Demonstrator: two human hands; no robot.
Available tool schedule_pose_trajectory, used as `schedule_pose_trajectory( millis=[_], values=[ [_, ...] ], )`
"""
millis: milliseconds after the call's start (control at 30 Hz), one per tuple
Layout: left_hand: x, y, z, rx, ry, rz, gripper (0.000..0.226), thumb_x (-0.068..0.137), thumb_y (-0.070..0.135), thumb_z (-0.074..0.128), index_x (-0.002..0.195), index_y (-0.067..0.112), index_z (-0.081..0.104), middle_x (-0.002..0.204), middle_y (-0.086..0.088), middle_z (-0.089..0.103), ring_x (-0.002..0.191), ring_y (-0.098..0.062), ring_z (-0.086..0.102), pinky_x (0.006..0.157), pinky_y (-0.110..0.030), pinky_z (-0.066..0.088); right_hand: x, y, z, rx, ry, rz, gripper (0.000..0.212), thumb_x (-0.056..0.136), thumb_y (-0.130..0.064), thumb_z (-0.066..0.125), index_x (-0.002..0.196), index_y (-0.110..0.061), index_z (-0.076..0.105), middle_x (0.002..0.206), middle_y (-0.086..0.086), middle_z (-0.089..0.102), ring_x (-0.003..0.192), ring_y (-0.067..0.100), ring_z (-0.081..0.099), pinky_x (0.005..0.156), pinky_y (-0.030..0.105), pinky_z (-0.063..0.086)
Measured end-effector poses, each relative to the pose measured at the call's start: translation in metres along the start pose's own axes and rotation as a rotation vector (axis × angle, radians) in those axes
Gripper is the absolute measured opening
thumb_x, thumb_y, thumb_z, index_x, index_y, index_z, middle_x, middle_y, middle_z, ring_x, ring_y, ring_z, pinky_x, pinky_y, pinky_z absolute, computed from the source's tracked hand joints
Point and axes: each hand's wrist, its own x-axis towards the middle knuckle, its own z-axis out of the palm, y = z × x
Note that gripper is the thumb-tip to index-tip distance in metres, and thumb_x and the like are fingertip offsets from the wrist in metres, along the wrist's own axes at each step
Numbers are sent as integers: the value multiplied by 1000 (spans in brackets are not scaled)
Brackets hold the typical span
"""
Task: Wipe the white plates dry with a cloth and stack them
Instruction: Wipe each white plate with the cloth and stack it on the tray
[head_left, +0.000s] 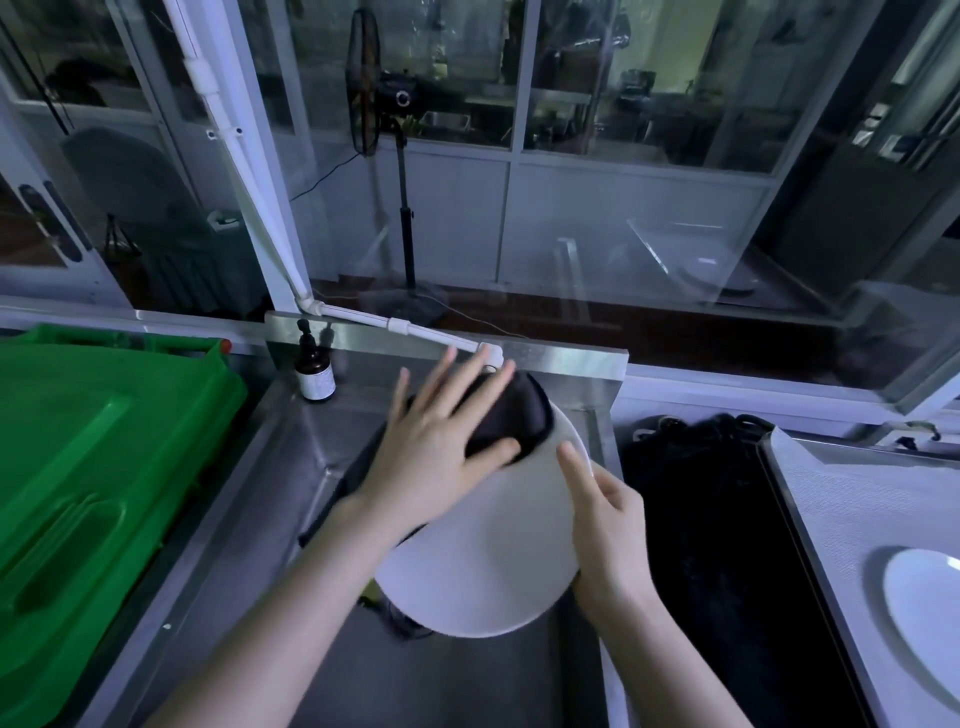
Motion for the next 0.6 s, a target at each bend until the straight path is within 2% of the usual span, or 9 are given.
schedule_pose_trajectory(
  millis=[67, 133, 167, 200, 267, 333, 467, 533, 600],
  values=[
    [3, -18, -12, -256, 48, -182, 57, 83, 56, 64, 132, 27, 57, 127, 6, 63, 118, -14, 55, 98, -35, 43, 0, -11, -8, -142, -93, -116, 73, 83, -54, 62, 85, 17, 47, 70, 12, 47, 67, 20, 44, 64, 37, 31],
    [4, -29, -18, -509, -4, -323, 43, 78, 47, 75, 94, 8, 63, 83, -7, 67, 77, -12, 56, 72, -33, 42, 5, -21, -17, -277, -172, -194, 67, 89, -53, 62, 80, 13, 54, 65, 10, 47, 61, 17, 45, 58, 33, 33],
    [3, -32, -19, -587, -17, -335, 40, 79, 40, 78, 85, 4, 62, 77, -14, 66, 71, -10, 52, 67, -32, 39, 10, -27, -19, -338, -193, -217, 64, 91, -53, 63, 74, 9, 55, 63, 6, 48, 58, 15, 45, 55, 30, 34],
    [1, -33, -20, -636, -14, -332, 34, 80, 34, 80, 81, 4, 63, 77, -15, 67, 68, -9, 51, 66, -31, 39, 17, -34, -20, -404, -204, -245, 59, 91, -51, 62, 67, 2, 53, 59, 0, 45, 55, 12, 43, 52, 26, 33],
    [-1, -31, -25, -673, 26, -306, 19, 80, 28, 79, 76, 14, 66, 71, -2, 69, 64, -2, 54, 63, -25, 40, 30, -45, -19, -555, -227, -320, 48, 93, -41, 60, 60, -14, 39, 53, -10, 35, 49, 5, 32, 47, 18, 26],
    [1, -29, -30, -663, 66, -279, 19, 81, 26, 79, 71, 23, 63, 64, 10, 66, 61, 2, 53, 60, -18, 39, 41, -53, -15, -683, -263, -392, 48, 97, -35, 59, 62, -16, 33, 54, -11, 32, 50, 5, 29, 47, 18, 24],
    [5, -21, -26, -568, -15, -163, 32, 81, 28, 80, 73, 5, 60, 57, 2, 47, 58, -2, 38, 57, -25, 29, 45, -57, 0, -899, -438, -564, 37, 99, -33, 57, 78, -2, 58, 61, 5, 50, 56, 17, 42, 55, 27, 30],
    [3, -19, -22, -599, -68, -148, 38, 81, 31, 79, 81, -3, 62, 64, -16, 52, 61, -7, 40, 60, -28, 29, 45, -56, 3, -927, -469, -607, 32, 99, -31, 57, 85, -4, 65, 65, 12, 58, 62, 27, 50, 57, 29, 34],
    [-4, -21, -18, -677, -2, -252, 42, 80, 32, 78, 88, -6, 65, 80, -25, 64, 69, -13, 49, 65, -32, 36, 49, -56, -2, -914, -425, -558, 36, 99, -35, 57, 77, -6, 60, 63, 10, 55, 60, 27, 48, 56, 31, 34]
  ],
)
